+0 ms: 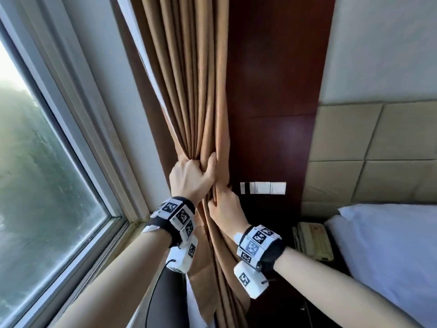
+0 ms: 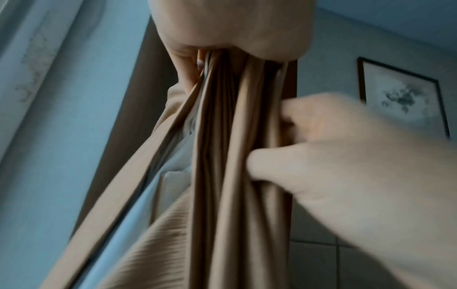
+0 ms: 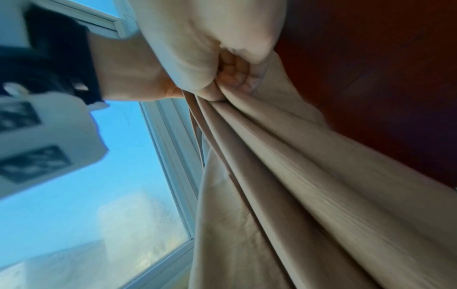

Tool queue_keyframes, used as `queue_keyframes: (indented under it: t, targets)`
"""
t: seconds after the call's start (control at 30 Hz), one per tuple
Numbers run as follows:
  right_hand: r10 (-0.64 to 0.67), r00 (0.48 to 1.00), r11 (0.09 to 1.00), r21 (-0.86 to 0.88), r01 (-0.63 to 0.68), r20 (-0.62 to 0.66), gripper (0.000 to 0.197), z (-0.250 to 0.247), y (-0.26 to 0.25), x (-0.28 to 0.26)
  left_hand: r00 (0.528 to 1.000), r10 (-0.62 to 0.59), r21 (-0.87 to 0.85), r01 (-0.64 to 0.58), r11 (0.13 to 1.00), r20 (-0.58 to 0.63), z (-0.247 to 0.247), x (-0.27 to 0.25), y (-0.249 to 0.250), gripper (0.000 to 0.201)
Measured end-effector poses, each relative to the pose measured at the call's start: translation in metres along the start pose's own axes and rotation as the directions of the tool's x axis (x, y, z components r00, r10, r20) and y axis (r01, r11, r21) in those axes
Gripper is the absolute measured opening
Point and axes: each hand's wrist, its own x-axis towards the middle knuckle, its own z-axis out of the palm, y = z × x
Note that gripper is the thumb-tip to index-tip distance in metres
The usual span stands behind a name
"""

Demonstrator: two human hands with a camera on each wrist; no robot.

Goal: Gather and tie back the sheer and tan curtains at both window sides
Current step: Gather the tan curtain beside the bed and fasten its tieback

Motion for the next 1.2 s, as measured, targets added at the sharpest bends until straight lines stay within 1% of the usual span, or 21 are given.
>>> queue_keyframes:
  t: [0.07, 0.1, 0.13, 0.23, 0.3, 0.37, 0.43, 0.5, 0.53, 0.57, 0.6, 0.67, 0.7, 0.73, 0.83, 0.93, 1.0, 1.03, 1.07, 1.13, 1.2]
  targets:
    - [0.026, 0.999, 0.999, -0.040, -0.024, 0.047, 0.030, 0.003, -0.004, 0.005, 0.999, -0.023, -0.010, 0.024, 1.000, 0.023, -0.003, -0.001, 0.003, 0.077]
    - [0.025, 0.996, 0.999, -0.046, -0.021, 0.084, 0.032, 0.001, -0.006, 0.006, 0.999, -0.024, 0.021, 0.023, 1.000, 0.040, -0.005, -0.001, 0.003, 0.077]
    - [-0.008, 0.994, 0.999, -0.044, 0.013, 0.105, 0.036, 0.000, -0.008, 0.005, 0.998, -0.018, 0.065, 0.014, 0.998, 0.059, -0.008, -0.002, 0.001, 0.070]
    - [-0.180, 0.974, 0.983, -0.010, 0.183, 0.141, 0.041, -0.006, -0.012, 0.001, 0.996, -0.016, 0.127, 0.004, 0.992, 0.092, -0.014, -0.003, -0.006, 0.028]
    - [-0.230, 0.948, 0.973, 0.085, 0.216, 0.219, 0.047, -0.009, -0.007, 0.003, 0.995, -0.025, 0.142, 0.011, 0.990, 0.097, -0.021, -0.002, -0.014, 0.019]
    - [-0.209, 0.932, 0.961, 0.238, 0.140, 0.297, 0.048, -0.014, 0.001, 0.010, 0.995, -0.006, 0.152, -0.009, 0.988, 0.095, -0.027, 0.001, -0.025, 0.018]
    - [-0.163, 0.943, 0.942, 0.331, 0.061, 0.289, 0.037, -0.013, 0.021, 0.020, 0.994, 0.008, 0.155, -0.024, 0.988, 0.107, -0.034, 0.003, -0.039, 0.018]
    - [-0.024, 0.958, 0.949, 0.307, -0.068, 0.285, 0.033, -0.009, 0.048, 0.039, 0.994, -0.008, 0.153, -0.009, 0.988, 0.107, -0.041, 0.006, -0.052, 0.023]
    - [0.070, 0.946, 0.949, 0.272, -0.162, 0.317, 0.033, -0.009, 0.059, 0.051, 0.995, -0.021, 0.151, 0.006, 0.989, 0.098, -0.043, 0.007, -0.057, 0.026]
    - [0.159, 0.915, 0.931, 0.252, -0.263, 0.370, 0.032, -0.010, 0.067, 0.062, 0.996, -0.028, 0.147, 0.015, 0.989, 0.090, -0.046, 0.008, -0.060, 0.029]
    - [0.225, 0.862, 0.896, 0.252, -0.366, 0.453, 0.030, -0.010, 0.075, 0.075, 0.996, -0.035, 0.143, 0.022, 0.989, 0.087, -0.048, 0.008, -0.064, 0.032]
    - [0.282, 0.731, 0.810, 0.254, -0.529, 0.622, 0.040, -0.009, 0.085, 0.103, 0.995, -0.048, 0.141, 0.035, 0.989, 0.090, -0.051, 0.007, -0.068, 0.036]
    - [0.283, 0.694, 0.776, 0.267, -0.572, 0.662, 0.047, -0.007, 0.087, 0.117, 0.994, -0.059, 0.142, 0.047, 0.989, 0.088, -0.052, 0.007, -0.070, 0.037]
    - [0.287, 0.684, 0.737, 0.303, -0.605, 0.670, 0.055, -0.004, 0.089, 0.130, 0.994, -0.063, 0.140, 0.050, 0.989, 0.090, -0.052, 0.006, -0.070, 0.040]
    - [0.248, 0.692, 0.589, 0.461, -0.664, 0.678, 0.066, 0.010, 0.085, 0.163, 0.992, -0.090, 0.137, 0.078, 0.987, 0.086, -0.053, 0.004, -0.068, 0.047]
    - [0.055, 0.652, 0.440, 0.568, -0.696, 0.756, 0.060, 0.028, 0.072, 0.183, 0.987, -0.126, 0.136, 0.112, 0.984, 0.098, -0.054, 0.005, -0.065, 0.048]
    - [-0.019, 0.617, 0.397, 0.572, -0.718, 0.787, 0.045, 0.042, 0.063, 0.191, 0.985, -0.147, 0.132, 0.133, 0.982, 0.096, -0.054, 0.007, -0.064, 0.045]
    - [-0.015, 0.619, 0.412, 0.569, -0.712, 0.785, 0.041, 0.052, 0.059, 0.193, 0.984, -0.152, 0.130, 0.139, 0.982, 0.091, -0.054, 0.007, -0.065, 0.042]
    - [0.024, 0.658, 0.409, 0.593, -0.694, 0.753, 0.036, 0.063, 0.061, 0.196, 0.984, -0.152, 0.127, 0.140, 0.982, 0.088, -0.053, 0.008, -0.066, 0.040]
    - [0.158, 0.788, 0.455, 0.664, -0.594, 0.596, 0.021, 0.077, 0.062, 0.199, 0.984, -0.157, 0.136, 0.146, 0.980, 0.079, -0.050, 0.010, -0.068, 0.039]
    - [0.181, 0.890, 0.610, 0.662, -0.435, 0.418, 0.021, 0.079, 0.069, 0.199, 0.985, -0.161, 0.152, 0.150, 0.977, 0.063, -0.047, 0.012, -0.070, 0.037]
